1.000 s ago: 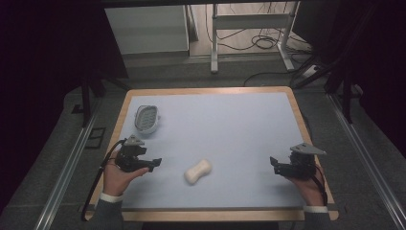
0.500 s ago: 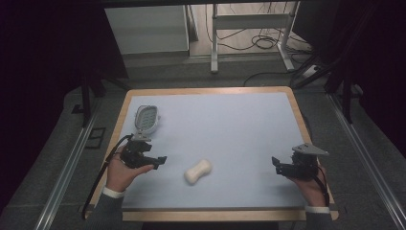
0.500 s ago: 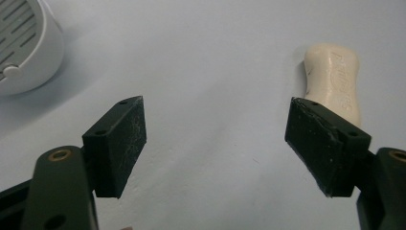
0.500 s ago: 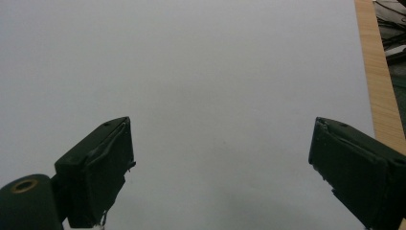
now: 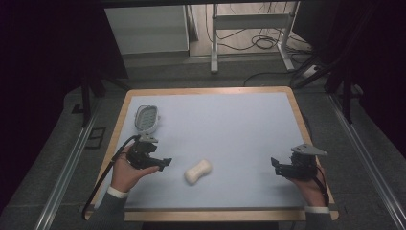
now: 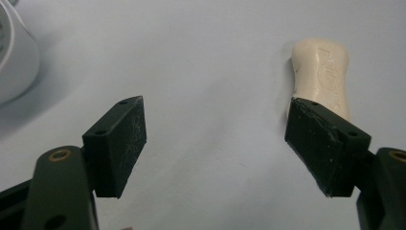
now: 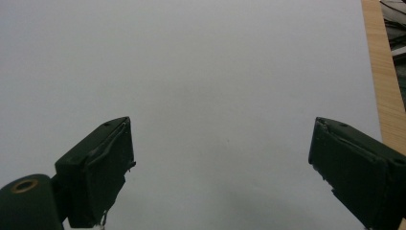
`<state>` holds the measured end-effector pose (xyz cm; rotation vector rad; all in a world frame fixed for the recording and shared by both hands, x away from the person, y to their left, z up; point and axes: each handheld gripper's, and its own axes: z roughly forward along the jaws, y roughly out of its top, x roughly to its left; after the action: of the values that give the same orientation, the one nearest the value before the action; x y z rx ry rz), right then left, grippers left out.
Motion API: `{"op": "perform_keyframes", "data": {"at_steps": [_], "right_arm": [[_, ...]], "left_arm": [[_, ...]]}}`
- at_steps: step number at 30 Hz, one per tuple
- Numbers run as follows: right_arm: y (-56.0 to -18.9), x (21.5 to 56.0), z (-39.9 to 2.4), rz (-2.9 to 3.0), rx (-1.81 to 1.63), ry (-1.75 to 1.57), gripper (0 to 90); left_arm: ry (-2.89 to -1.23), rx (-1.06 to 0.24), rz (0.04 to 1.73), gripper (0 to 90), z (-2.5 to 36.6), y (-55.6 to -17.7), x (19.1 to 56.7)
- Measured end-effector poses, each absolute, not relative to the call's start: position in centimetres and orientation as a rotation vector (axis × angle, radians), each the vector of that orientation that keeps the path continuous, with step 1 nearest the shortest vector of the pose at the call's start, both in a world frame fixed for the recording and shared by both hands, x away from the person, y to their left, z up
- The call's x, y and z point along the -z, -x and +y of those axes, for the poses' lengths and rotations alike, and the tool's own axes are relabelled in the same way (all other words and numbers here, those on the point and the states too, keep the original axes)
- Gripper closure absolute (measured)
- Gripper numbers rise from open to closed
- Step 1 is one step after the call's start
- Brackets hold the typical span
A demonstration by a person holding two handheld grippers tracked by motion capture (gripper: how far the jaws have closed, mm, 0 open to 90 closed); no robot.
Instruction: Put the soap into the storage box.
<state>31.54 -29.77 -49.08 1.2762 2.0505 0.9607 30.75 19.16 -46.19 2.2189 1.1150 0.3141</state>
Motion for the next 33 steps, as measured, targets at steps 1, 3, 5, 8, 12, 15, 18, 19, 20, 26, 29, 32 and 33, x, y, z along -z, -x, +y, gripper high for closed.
{"op": "perform_keyframes", "data": {"at_steps": [1, 3, 5, 8, 12, 15, 18, 19, 20, 26, 29, 32, 33], "right_arm": [[-31.5, 49.1, -29.8, 2.052, -0.96, -1.276, 8.1], [-31.6, 49.2, -29.8, 2.053, -0.957, -1.282, 8.1], [-31.6, 49.2, -29.9, 2.053, -0.956, -1.282, 8.1], [-31.6, 49.2, -29.9, 2.042, -0.954, -1.282, 8.3], [-31.5, 49.1, -30.0, 2.038, -0.953, -1.282, 8.4], [-31.5, 49.0, -30.1, 2.032, -0.952, -1.278, 8.6], [-31.5, 49.0, -30.1, 2.028, -0.946, -1.283, 8.7], [-31.5, 49.0, -30.1, 2.028, -0.946, -1.283, 8.7], [-31.5, 49.0, -30.2, 2.025, -0.946, -1.285, 8.7], [-31.5, 49.0, -30.2, 2.024, -0.942, -1.285, 8.8], [-31.5, 49.1, -30.2, 2.027, -0.939, -1.286, 8.8], [-31.5, 49.1, -30.2, 2.028, -0.934, -1.287, 8.8], [-31.5, 49.1, -30.2, 2.028, -0.934, -1.287, 8.8]], "left_arm": [[-2.223, -0.314, 1.111, 22.5, 19.0, -30.7, 46.2], [-2.233, -0.317, 1.101, 22.6, 18.8, -30.8, 46.1], [-2.238, -0.311, 1.095, 22.5, 18.5, -30.8, 46.2], [-2.25, -0.304, 1.081, 22.4, 18.0, -30.8, 46.2], [-2.269, -0.301, 1.063, 22.3, 17.3, -30.8, 46.1], [-2.269, -0.296, 1.045, 22.2, 16.8, -30.7, 45.9], [-2.281, -0.305, 1.023, 22.2, 16.3, -30.7, 45.6], [-2.283, -0.306, 1.021, 22.2, 16.1, -30.6, 45.6], [-2.288, -0.307, 1.016, 22.2, 15.9, -30.7, 45.5], [-2.322, -0.291, 0.994, 22.2, 14.7, -30.9, 45.7], [-2.332, -0.285, 0.984, 21.9, 14.4, -30.9, 45.8], [-2.353, -0.267, 0.95, 21.7, 13.7, -30.9, 45.8], [-2.353, -0.267, 0.95, 21.7, 13.7, -30.9, 45.8]]}}
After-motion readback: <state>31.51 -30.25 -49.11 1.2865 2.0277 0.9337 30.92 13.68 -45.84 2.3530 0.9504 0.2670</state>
